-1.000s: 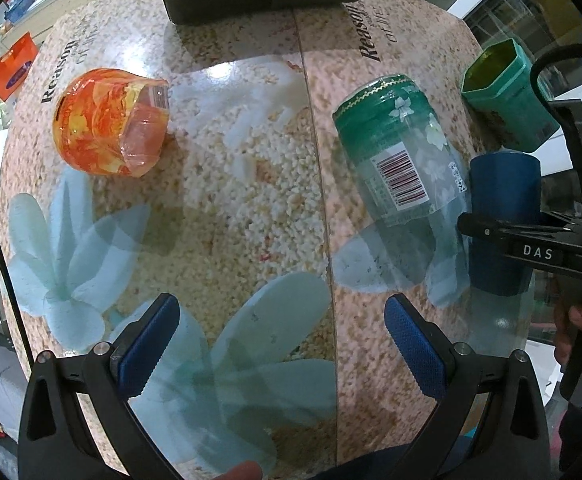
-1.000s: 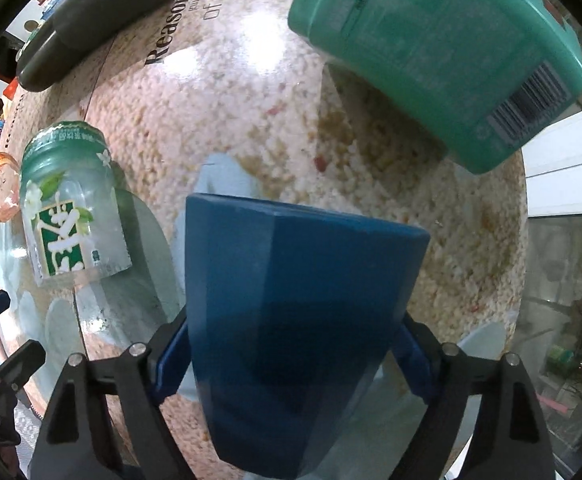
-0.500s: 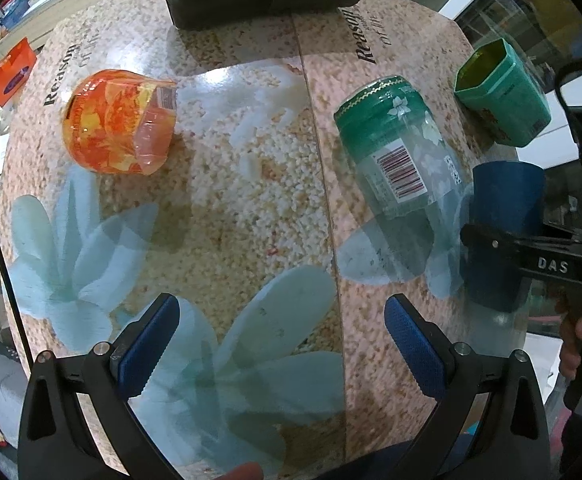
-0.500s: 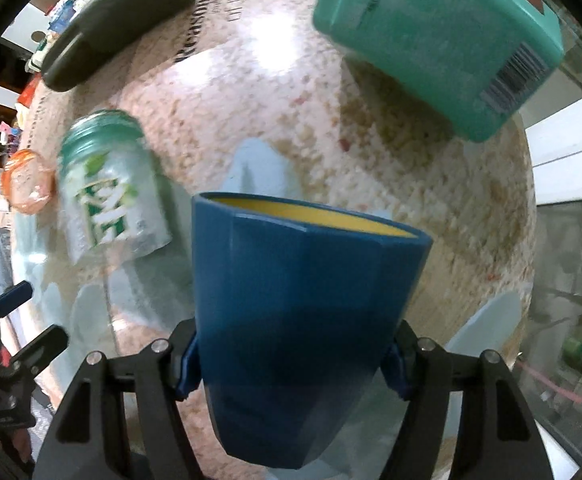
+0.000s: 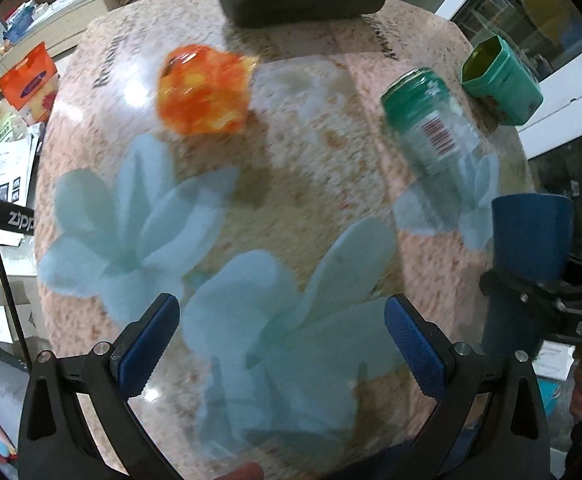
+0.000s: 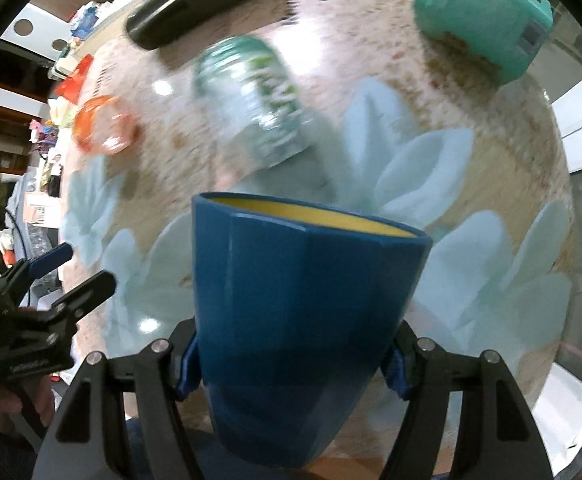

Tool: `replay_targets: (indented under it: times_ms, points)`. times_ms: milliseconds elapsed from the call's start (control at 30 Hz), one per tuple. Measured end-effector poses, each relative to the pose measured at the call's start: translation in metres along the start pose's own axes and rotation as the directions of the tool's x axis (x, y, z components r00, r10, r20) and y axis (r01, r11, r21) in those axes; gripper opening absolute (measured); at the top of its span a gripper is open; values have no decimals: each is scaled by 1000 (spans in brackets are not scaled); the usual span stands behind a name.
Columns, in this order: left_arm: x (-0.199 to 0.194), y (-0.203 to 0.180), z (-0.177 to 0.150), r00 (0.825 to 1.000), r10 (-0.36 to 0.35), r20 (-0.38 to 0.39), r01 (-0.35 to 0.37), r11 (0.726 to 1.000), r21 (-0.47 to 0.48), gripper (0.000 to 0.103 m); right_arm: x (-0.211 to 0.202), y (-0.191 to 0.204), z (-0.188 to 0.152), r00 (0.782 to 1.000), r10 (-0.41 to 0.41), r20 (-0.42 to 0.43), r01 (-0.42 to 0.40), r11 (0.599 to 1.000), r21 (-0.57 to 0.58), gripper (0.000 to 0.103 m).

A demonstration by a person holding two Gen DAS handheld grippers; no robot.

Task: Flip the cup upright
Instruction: 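Lift the blue cup with the right gripper and set it down on its base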

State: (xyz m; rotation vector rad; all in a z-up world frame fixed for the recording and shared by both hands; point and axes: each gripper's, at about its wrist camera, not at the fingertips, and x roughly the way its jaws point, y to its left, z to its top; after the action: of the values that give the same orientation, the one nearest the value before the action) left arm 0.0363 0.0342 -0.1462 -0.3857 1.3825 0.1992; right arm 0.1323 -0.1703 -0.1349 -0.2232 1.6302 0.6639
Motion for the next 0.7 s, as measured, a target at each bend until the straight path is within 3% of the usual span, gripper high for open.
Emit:
replay_targets:
  times_ms: [300, 700]
  points:
    - [-10, 37, -38, 1000, 20, -9, -20, 999, 29, 103, 21, 58, -24, 1000, 13, 7, -12, 999, -38, 68]
    - [10, 70, -56, 999, -1, -34, 1, 1000, -17, 103, 58, 78, -34, 997, -61, -45, 58, 997, -58, 68]
